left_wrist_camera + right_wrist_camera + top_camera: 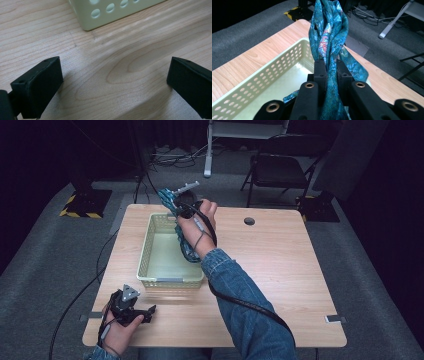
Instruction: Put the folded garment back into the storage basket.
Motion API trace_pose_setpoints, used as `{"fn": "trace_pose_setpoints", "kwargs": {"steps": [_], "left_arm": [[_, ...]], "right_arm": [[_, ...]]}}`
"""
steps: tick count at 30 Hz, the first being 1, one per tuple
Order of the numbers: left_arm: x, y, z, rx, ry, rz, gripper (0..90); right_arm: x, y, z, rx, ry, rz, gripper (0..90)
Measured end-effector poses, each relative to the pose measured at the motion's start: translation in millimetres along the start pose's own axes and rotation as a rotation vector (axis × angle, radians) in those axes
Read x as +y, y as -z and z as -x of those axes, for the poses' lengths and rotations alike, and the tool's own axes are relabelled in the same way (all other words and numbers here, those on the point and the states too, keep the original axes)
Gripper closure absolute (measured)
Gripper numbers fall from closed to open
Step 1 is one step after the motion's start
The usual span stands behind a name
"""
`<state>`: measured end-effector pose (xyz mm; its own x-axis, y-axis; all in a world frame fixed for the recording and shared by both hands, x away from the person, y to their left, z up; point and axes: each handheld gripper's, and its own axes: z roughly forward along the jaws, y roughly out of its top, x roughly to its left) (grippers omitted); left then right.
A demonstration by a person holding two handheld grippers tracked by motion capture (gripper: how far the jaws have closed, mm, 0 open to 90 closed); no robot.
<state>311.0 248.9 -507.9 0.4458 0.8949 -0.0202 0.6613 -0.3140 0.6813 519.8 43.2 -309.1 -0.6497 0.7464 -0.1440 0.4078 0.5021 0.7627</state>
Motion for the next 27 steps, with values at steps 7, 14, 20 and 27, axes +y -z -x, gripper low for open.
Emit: {"fn": "trace_pose_setpoints", "kwargs": {"steps": [7,14,20,27], "left_arm": [[0.0,0.1,0.1,0.001,0.001,0.0,0.5],[0.0,0.0,0.0,0.0,-0.001,0.0,0.5],[0.0,0.1,0.1,0.0,-0.002,0.0,0.5],[0.0,0.0,0.0,-0.001,-0.003,0.0,0.5]], "right_arm": [[1.1,-13.3,-15.3,0.008,0.02,-0.038,82.3],[-2.8,-27.0,-28.9,0.013,0.038,-0.067,82.2],[-9.6,-42.6,-38.0,0.019,0.042,-0.111,82.2],[-18.9,-60.3,-49.9,0.03,0.043,-0.149,82.1]]}}
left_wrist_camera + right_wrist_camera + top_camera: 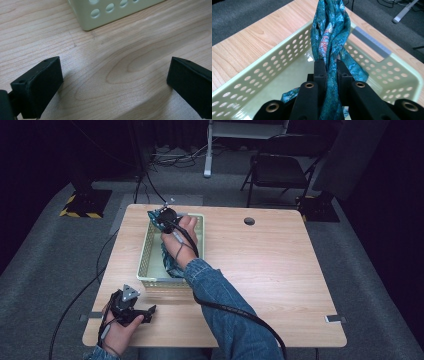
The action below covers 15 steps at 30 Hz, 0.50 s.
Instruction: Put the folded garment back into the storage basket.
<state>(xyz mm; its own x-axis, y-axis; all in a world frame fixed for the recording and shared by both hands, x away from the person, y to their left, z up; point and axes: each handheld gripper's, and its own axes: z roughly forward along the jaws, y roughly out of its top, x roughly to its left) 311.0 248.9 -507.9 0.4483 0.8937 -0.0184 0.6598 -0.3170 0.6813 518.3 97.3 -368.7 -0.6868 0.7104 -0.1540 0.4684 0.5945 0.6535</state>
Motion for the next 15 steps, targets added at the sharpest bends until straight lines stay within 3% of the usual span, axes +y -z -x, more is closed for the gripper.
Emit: {"fn": "trace_pose_setpoints", "kwargs": {"steps": [6,7,9,12,15], "left_arm": [[0.0,0.0,0.0,0.0,0.0,-0.001,0.5],[0.0,0.0,0.0,0.0,-0.001,0.0,0.5],[0.0,0.1,0.0,-0.001,-0.003,-0.001,0.5],[0.0,0.0,0.2,-0.001,0.0,0.001,0.5],[0.0,0.0,0.2,0.0,-0.001,0.0,0.5]], "right_arm": [[-0.6,-6.0,-7.4,0.019,0.001,-0.011,79.3],[-0.8,-7.1,-9.0,0.039,-0.015,-0.004,73.7],[0.1,-7.0,-11.2,0.061,-0.032,0.041,51.3],[2.9,-1.8,-10.9,0.084,-0.06,0.085,42.8],[4.9,4.8,-8.1,0.09,-0.069,0.103,41.9]]}}
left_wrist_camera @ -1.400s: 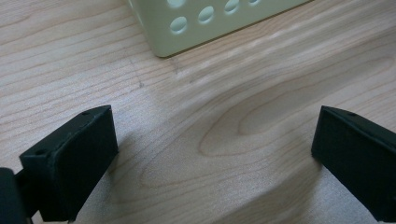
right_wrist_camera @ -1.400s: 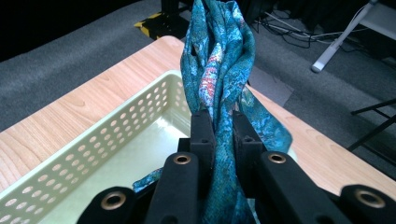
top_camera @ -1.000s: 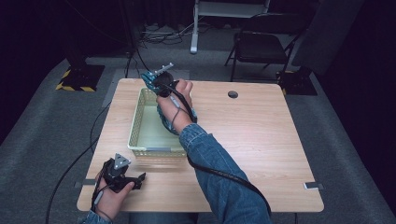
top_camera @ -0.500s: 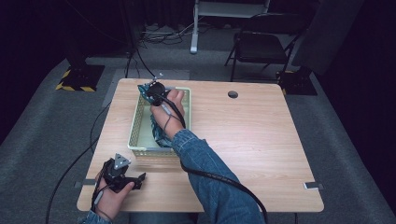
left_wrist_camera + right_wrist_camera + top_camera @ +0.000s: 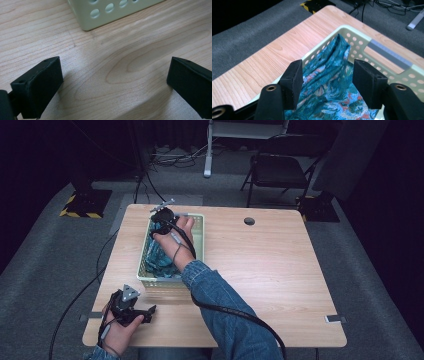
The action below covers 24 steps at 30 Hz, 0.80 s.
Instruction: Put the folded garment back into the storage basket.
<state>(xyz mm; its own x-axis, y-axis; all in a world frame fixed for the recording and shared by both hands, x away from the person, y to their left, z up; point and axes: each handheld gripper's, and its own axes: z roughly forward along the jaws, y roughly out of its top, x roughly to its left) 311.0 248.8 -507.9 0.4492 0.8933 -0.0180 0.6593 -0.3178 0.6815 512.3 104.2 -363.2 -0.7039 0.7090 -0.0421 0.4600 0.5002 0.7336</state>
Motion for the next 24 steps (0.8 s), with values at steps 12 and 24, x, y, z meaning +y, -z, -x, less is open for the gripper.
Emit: {"fn": "trace_pose_setpoints", "kwargs": {"steps": [12,24], "left_arm": [[0.0,0.0,0.1,0.0,0.0,0.0,0.5],[0.0,0.0,0.1,0.0,0.001,0.0,0.5]], "right_arm": [[-0.9,25.5,17.6,-0.02,0.007,0.054,40.0],[-3.0,56.6,31.1,-0.025,0.03,0.095,36.9]]}}
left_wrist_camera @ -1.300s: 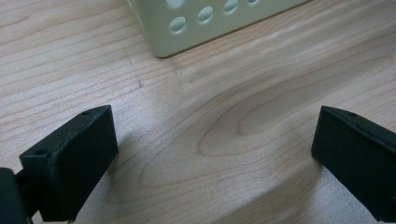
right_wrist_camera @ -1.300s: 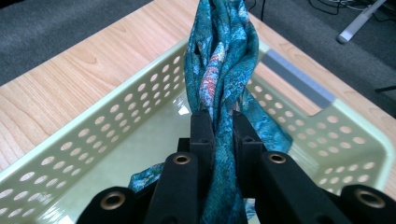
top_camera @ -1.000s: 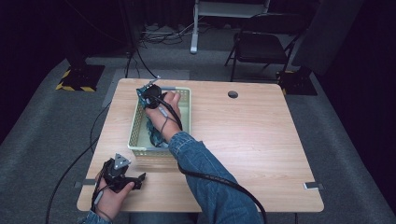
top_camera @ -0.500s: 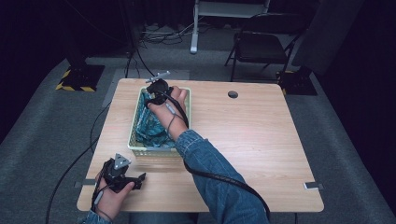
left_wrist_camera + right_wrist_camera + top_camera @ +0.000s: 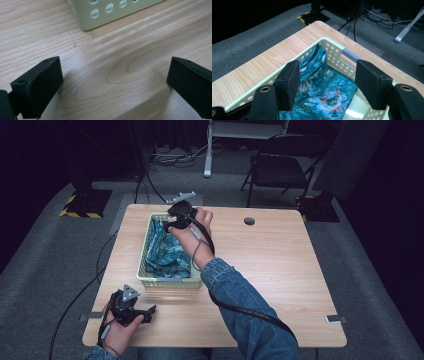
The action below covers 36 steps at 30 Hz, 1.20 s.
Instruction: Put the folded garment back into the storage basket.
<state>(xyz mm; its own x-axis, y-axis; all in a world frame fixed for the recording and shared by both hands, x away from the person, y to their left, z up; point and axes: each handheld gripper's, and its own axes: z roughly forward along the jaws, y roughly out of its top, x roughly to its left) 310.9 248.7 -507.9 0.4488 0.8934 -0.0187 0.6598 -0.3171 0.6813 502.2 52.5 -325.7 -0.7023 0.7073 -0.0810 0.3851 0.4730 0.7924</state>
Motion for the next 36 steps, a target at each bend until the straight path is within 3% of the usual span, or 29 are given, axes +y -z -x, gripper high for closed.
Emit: {"fn": "trace_pose_setpoints", "kwargs": {"steps": [23,36], "left_arm": [[0.0,0.0,-0.1,0.0,-0.001,0.0,0.5],[0.0,0.0,0.0,0.0,-0.001,0.0,0.5]], "right_arm": [[-15.4,47.2,37.2,-0.03,-0.022,0.048,34.0],[-34.8,72.3,58.9,-0.043,-0.04,0.069,33.4]]}}
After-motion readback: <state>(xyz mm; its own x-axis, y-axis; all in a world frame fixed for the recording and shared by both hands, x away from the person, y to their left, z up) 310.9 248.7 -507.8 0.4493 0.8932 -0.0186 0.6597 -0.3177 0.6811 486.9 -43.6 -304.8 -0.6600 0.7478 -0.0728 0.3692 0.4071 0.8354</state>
